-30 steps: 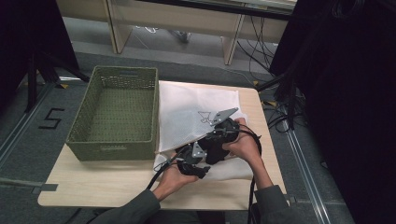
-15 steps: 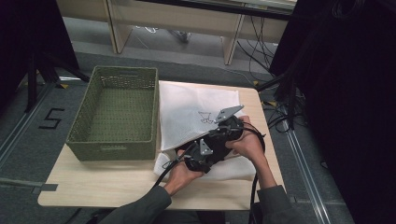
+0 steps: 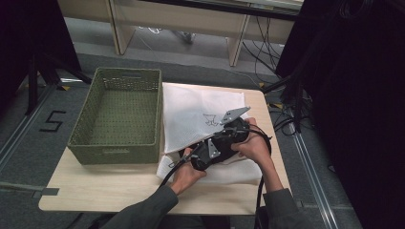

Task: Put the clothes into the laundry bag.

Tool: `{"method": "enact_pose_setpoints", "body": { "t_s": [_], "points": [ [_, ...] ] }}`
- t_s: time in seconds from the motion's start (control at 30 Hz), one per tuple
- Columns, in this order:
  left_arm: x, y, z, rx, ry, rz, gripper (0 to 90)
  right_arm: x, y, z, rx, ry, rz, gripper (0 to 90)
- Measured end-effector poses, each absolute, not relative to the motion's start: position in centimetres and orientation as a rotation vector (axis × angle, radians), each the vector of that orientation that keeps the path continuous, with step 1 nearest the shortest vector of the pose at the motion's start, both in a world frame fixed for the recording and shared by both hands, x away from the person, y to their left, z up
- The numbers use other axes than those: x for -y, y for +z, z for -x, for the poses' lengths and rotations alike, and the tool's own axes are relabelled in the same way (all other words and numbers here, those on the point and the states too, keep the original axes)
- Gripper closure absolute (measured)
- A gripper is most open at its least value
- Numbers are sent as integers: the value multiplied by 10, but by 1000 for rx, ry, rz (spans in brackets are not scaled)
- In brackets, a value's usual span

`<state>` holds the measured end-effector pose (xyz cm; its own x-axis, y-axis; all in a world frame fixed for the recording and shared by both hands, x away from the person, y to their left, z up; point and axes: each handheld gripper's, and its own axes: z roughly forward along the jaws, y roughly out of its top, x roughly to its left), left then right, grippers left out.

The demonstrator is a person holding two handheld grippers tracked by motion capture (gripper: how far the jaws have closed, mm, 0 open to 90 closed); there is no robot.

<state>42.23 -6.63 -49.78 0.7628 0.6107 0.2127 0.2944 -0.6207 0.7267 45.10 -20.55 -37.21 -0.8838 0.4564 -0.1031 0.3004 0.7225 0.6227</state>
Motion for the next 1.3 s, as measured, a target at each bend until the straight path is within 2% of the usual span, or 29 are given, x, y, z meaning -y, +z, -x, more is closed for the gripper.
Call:
{"method": "enact_pose_setpoints", "body": {
  "t_s": [0.33, 0.77, 0.97, 1.1, 1.23, 1.3],
  "points": [
    [63, -499, -428, -673, 753, -2251, 857, 205, -374, -450, -2689, 896, -620, 889],
    [41, -486, -397, -620, 518, -2284, 638, 206, -376, -452, -2696, 891, -625, 888],
    [53, -487, -401, -642, 500, -2261, 543, 205, -376, -452, -2696, 888, -614, 888],
    [63, -499, -414, -665, 520, -2272, 604, 206, -377, -452, -2705, 888, -636, 888],
    [67, -505, -423, -669, 642, -2294, 847, 207, -378, -452, -2709, 891, -646, 888],
    [67, -505, -426, -660, 735, -2292, 869, 208, -378, -453, -2709, 894, -627, 888]
  ]
}}
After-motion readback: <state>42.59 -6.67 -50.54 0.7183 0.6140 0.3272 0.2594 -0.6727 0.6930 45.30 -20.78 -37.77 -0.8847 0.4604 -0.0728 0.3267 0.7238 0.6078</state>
